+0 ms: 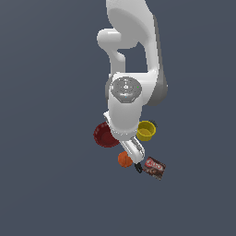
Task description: Pick up a designated object from a clutter of objects.
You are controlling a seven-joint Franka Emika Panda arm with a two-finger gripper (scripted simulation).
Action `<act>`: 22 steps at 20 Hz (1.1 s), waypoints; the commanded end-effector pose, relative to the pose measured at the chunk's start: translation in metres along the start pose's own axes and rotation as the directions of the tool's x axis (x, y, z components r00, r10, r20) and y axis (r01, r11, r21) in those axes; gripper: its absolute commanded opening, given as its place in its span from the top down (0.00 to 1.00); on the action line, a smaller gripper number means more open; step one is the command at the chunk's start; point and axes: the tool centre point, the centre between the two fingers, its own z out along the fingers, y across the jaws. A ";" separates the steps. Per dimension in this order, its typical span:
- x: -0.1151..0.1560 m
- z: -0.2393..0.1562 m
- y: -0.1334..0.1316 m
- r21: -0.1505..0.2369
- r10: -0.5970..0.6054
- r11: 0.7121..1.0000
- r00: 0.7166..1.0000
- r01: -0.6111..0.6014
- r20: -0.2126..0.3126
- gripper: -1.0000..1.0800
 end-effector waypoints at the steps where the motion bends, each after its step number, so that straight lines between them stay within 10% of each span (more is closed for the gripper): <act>1: 0.000 0.010 -0.005 0.002 0.064 0.998 0.998 -0.064 -0.003 0.04; 22: -0.001 0.057 -0.024 0.014 0.336 0.942 0.942 -0.335 -0.014 0.04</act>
